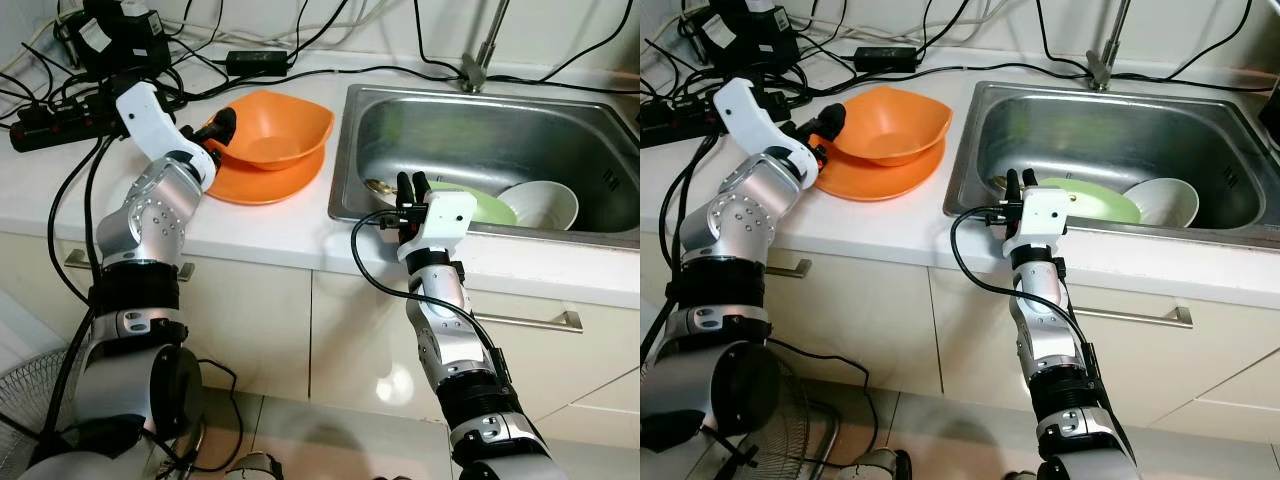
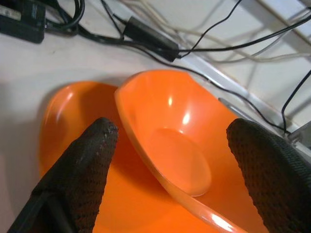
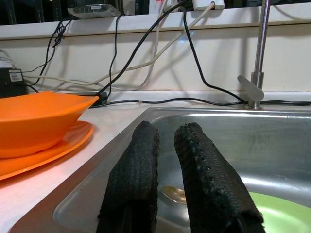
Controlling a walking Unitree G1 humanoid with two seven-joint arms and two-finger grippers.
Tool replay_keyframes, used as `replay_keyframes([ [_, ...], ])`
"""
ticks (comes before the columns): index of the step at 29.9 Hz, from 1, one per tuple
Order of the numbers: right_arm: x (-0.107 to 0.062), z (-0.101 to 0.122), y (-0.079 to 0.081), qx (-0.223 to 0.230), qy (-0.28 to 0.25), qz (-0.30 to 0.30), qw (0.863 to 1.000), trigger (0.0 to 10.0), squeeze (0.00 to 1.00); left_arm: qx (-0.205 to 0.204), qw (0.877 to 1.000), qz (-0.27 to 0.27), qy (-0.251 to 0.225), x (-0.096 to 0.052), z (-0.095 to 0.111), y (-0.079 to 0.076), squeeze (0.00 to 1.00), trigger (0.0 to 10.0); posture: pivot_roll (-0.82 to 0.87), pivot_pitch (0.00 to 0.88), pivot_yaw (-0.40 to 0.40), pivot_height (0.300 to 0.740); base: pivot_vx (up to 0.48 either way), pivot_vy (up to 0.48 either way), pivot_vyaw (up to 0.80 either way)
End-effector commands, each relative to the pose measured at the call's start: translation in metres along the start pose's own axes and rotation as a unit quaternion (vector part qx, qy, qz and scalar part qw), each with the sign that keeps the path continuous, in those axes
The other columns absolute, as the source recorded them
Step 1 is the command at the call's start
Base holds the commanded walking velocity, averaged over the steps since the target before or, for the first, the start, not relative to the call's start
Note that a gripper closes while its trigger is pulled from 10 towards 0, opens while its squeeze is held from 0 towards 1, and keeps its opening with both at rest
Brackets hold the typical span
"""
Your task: Kitchen organization
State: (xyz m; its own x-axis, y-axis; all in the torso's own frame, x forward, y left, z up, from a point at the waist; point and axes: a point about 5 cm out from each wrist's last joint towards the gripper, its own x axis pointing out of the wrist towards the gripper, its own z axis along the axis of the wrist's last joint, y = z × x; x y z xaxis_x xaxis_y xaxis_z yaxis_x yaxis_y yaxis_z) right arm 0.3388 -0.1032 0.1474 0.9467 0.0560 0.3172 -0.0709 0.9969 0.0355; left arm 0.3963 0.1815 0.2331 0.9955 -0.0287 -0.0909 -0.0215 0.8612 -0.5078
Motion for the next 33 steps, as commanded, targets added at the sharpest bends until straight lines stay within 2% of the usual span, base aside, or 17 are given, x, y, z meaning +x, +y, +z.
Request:
replay_keyframes([
  [1,0.002,0.004,-0.002,-0.006,-0.005,-0.003,1.000,10.0,0.00,-0.006,1.000,0.007,0.006,0.002,0.004,-0.003,0.00,10.0,0.11,0.042,0.052,0.740,0.000,0.000,0.00],
  [7,0.000,0.002,-0.004,-0.008,0.000,-0.008,1.000,10.0,0.00,-0.012,1.000,0.012,0.024,0.007,0.001,-0.008,0.00,10.0,0.11,0.042,0.055,0.740,0.000,0.000,0.00],
  [13,-0.001,0.000,-0.004,-0.009,0.006,-0.010,1.000,10.0,0.00,-0.044,0.997,-0.003,0.070,0.013,-0.013,-0.028,0.00,10.0,0.11,0.039,0.058,0.740,0.000,0.000,0.00],
  [19,-0.001,0.001,-0.004,-0.011,0.006,-0.011,1.000,10.0,0.00,-0.038,0.994,-0.004,0.098,0.016,-0.027,-0.041,0.00,10.0,0.10,0.040,0.064,0.740,0.000,0.000,0.00],
  [28,-0.002,-0.001,-0.004,-0.011,0.013,-0.012,1.000,10.0,0.00,-0.049,0.992,0.009,0.114,0.018,-0.034,-0.040,0.00,10.0,0.11,0.043,0.066,0.740,0.000,0.000,0.00],
  [33,-0.002,-0.001,-0.003,-0.010,0.013,-0.009,1.000,10.0,0.00,-0.062,0.992,0.024,0.105,0.019,-0.034,-0.037,0.00,10.0,0.10,0.044,0.068,0.740,0.000,0.000,0.00],
])
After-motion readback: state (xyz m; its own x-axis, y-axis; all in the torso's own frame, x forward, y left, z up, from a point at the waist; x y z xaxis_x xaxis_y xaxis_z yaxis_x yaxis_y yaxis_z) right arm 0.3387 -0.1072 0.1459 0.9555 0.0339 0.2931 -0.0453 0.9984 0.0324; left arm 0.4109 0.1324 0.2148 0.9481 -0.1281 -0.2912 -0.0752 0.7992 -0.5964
